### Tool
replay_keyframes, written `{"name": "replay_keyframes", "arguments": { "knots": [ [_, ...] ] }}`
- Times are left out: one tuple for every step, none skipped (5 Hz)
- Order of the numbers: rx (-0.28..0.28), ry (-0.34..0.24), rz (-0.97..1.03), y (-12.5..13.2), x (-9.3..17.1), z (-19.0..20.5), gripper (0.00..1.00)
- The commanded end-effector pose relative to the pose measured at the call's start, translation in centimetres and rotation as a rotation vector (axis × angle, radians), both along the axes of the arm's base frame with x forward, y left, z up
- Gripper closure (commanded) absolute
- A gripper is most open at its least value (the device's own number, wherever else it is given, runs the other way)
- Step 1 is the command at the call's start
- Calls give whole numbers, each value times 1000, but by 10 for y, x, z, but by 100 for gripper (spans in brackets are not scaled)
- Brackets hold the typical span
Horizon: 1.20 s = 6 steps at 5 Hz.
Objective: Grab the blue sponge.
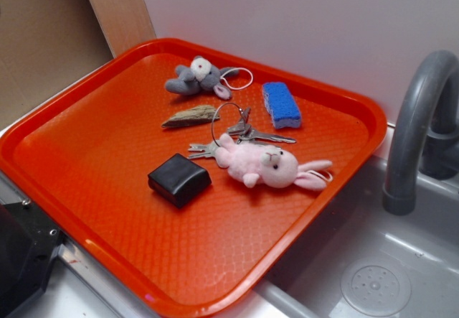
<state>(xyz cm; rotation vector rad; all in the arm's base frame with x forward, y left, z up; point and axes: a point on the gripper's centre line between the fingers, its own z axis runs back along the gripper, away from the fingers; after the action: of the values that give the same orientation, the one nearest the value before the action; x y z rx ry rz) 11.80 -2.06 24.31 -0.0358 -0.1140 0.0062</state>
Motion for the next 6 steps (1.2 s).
{"name": "replay_keyframes", "arguments": {
  "knots": [
    [0,0,0,0,0,0,0],
    [-17,-8,45,-26,26,2,0],
    [-25,-43,106,-44,53,5,0],
    [8,-90,193,-63,88,0,0],
    [14,-108,286,-78,132,-20,0],
    [69,-137,397,-76,168,-48,0]
  ]
}}
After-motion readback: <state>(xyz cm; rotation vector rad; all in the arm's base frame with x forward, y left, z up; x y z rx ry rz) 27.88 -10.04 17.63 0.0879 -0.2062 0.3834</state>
